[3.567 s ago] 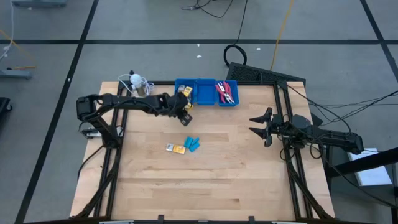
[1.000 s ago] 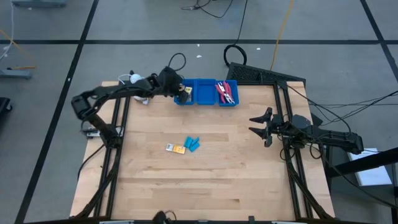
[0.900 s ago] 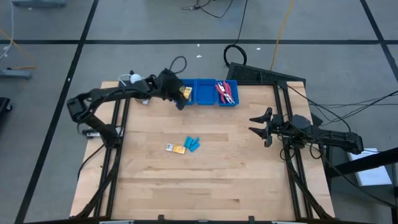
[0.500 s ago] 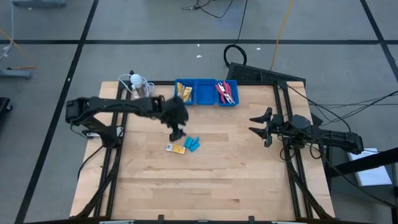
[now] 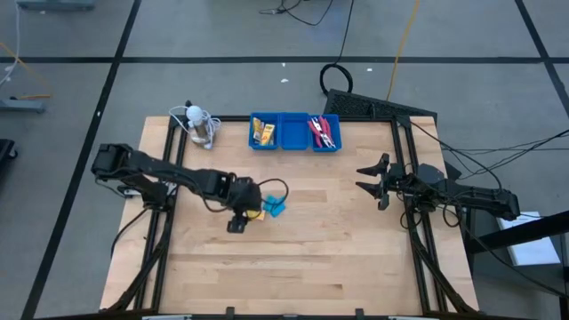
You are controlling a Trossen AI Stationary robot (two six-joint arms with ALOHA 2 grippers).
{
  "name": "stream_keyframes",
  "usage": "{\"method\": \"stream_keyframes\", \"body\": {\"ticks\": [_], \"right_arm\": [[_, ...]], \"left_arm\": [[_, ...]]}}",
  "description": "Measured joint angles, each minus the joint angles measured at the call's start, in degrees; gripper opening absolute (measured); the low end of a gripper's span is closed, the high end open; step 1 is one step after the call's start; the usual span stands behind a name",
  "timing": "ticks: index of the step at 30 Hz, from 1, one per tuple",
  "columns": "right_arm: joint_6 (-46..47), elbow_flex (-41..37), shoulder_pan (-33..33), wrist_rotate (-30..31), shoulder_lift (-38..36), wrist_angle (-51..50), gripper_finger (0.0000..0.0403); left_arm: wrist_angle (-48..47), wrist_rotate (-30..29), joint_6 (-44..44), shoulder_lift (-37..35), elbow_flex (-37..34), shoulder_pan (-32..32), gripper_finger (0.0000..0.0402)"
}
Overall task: Pick & Place School Supplies
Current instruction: Put the crayon box into the left blue bin
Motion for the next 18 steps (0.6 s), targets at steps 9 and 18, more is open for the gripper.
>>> {"method": "stream_keyframes", "body": {"ticks": [9, 18], "right_arm": [[0.0, 0.0, 0.0, 0.0, 0.0, 0.0, 0.0205], [0.0, 0.0, 0.0, 0.0, 0.0, 0.0, 0.0208]], "left_arm": [[6.9, -1.9, -5.6, 0.0, -9.0, -0.8, 0.028], [14.8, -4.4, -4.1, 0.0, -14.9, -0.7, 0.028]]}}
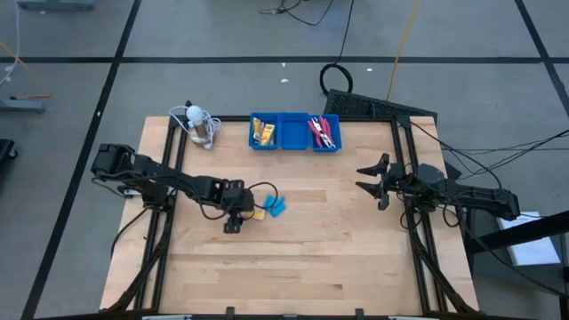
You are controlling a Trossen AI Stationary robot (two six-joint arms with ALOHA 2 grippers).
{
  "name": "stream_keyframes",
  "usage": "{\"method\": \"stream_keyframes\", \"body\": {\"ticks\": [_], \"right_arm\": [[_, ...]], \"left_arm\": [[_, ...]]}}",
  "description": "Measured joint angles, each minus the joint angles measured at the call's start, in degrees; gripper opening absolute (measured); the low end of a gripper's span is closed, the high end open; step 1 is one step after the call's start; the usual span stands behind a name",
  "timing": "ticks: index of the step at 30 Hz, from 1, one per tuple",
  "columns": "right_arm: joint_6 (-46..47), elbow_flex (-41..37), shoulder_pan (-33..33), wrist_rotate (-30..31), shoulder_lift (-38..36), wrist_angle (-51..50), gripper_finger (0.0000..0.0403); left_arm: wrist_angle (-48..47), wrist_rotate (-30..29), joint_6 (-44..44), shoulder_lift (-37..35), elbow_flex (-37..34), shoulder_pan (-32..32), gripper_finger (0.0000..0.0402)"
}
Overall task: Pick & Place School Supplies
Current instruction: Put the crayon box into the left blue bin
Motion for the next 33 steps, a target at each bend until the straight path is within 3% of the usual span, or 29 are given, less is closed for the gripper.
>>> {"method": "stream_keyframes", "body": {"ticks": [22, 33], "right_arm": [[0.0, 0.0, 0.0, 0.0, 0.0, 0.0, 0.0207], [0.0, 0.0, 0.0, 0.0, 0.0, 0.0, 0.0208]], "left_arm": [[5.6, -0.9, 0.9, 0.0, -3.7, 0.0, 0.0279], [7.2, -1.4, 0.7, 0.1, -3.8, 0.1, 0.0182]]}}
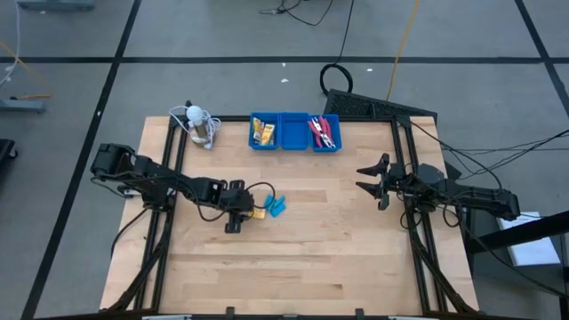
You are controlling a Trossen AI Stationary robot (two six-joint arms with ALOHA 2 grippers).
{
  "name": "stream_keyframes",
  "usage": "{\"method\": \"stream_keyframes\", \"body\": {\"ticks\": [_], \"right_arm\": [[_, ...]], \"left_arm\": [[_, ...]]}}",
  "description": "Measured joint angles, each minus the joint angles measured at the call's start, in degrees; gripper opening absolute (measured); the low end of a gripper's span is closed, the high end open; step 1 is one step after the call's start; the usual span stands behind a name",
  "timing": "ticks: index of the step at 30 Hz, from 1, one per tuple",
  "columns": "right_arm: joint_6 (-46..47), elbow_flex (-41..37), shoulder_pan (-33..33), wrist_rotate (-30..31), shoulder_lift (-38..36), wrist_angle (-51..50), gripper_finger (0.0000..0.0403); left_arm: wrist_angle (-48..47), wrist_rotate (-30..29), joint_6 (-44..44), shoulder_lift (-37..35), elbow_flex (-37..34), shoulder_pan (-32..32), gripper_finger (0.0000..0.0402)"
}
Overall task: Pick & Place School Supplies
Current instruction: Put the crayon box into the left blue bin
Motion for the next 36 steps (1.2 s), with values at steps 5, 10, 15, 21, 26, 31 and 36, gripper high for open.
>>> {"method": "stream_keyframes", "body": {"ticks": [5, 10, 15, 21, 26, 31, 36], "right_arm": [[0.0, 0.0, 0.0, 0.0, 0.0, 0.0, 0.0208], [0.0, 0.0, 0.0, 0.0, 0.0, 0.0, 0.0208], [0.0, 0.0, 0.0, 0.0, 0.0, 0.0, 0.0208], [0.0, 0.0, 0.0, 0.0, 0.0, 0.0, 0.0208], [0.0, 0.0, 0.0, 0.0, 0.0, 0.0, 0.0206], [0.0, 0.0, 0.0, 0.0, 0.0, 0.0, 0.0206], [0.0, 0.0, 0.0, 0.0, 0.0, 0.0, 0.0204]], "left_arm": [[2.3, -0.1, -1.2, 0.1, 0.0, 0.0, 0.0169], [3.2, -0.1, -3.1, 0.1, -0.1, 0.0, 0.0188], [3.8, -0.1, -2.9, 0.1, -0.1, 0.0, 0.0191], [6.6, -0.1, -2.7, 0.0, 0.0, 0.0, 0.017], [6.6, -0.1, -2.6, 0.0, 1.0, 0.0, 0.0164], [6.7, -0.9, -2.5, 0.0, 2.6, 0.0, 0.0171], [6.6, -5.4, -2.1, 0.0, 4.8, 0.0, 0.0163]]}}
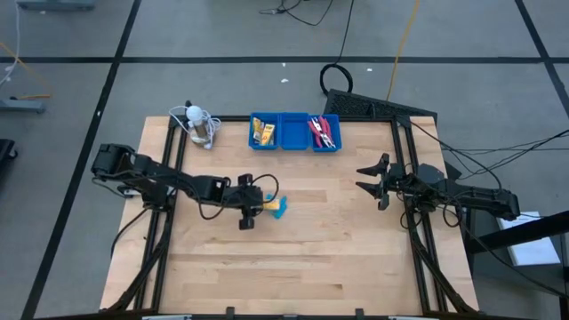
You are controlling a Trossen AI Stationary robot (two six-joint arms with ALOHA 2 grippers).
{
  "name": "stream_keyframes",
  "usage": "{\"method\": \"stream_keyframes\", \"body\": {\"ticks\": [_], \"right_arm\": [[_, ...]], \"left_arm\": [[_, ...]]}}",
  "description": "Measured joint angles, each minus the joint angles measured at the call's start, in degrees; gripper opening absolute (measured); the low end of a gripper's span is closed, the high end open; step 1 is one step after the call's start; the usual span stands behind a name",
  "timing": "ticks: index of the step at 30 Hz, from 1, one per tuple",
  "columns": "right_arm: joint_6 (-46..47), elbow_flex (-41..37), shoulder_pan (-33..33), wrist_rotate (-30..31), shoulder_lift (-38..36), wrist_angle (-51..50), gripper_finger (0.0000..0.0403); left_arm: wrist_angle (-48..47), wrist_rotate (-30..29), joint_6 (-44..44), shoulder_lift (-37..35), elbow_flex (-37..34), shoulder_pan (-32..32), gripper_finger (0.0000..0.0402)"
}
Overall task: Pick & Place School Supplies
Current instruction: Put the crayon box into the left blue bin
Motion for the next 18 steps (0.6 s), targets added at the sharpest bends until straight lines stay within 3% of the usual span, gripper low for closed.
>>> {"method": "stream_keyframes", "body": {"ticks": [8, 18], "right_arm": [[0.0, 0.0, 0.0, 0.0, 0.0, 0.0, 0.0207], [0.0, 0.0, 0.0, 0.0, 0.0, 0.0, 0.0208]], "left_arm": [[-0.1, -8.1, -4.1, 0.0, 4.6, 2.8, 0.0164], [-0.4, -8.7, -9.4, -0.1, 7.9, 13.5, 0.0165]]}}
